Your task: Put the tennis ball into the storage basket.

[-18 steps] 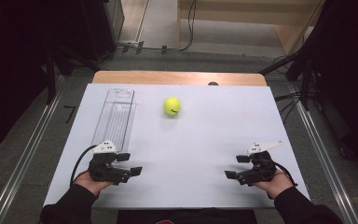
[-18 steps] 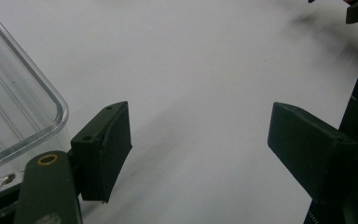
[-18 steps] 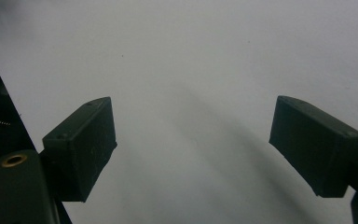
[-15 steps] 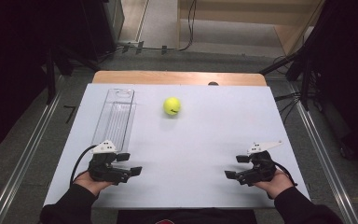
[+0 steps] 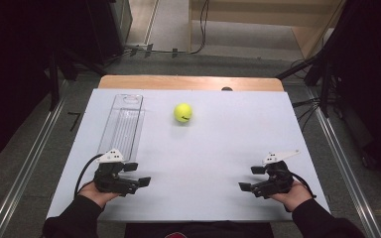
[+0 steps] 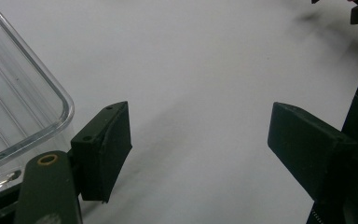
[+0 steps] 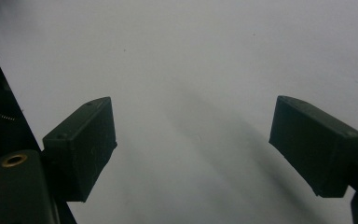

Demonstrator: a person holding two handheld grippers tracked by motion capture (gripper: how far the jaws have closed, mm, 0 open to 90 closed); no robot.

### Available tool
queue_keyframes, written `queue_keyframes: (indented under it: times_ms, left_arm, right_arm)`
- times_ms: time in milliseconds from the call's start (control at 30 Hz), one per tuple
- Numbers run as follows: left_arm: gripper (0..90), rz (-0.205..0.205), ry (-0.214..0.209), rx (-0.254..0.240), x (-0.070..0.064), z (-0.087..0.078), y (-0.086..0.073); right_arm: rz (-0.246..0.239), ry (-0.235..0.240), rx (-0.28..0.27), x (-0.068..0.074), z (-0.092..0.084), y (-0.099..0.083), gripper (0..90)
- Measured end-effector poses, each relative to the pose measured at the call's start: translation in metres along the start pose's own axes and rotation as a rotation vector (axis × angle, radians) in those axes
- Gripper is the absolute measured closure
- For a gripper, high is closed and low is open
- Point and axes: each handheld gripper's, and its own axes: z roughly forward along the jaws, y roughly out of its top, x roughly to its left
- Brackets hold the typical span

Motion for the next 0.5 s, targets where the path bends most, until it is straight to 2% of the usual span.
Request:
queue_keyframes:
  times_ms: [200,500]
  left_arm:
    - [21.7,0.006,0.002,0.0,0.0004,-0.001,-0.0001]
    - [21.7,0.008,0.003,0.003,0.0006,-0.0011,0.0]
  right_arm:
    - [0.004,0.002,0.023,0.0,0.0015,-0.0004,12.5]
    - [0.005,-0.002,0.014,-0.0006,0.0007,-0.0006,12.5]
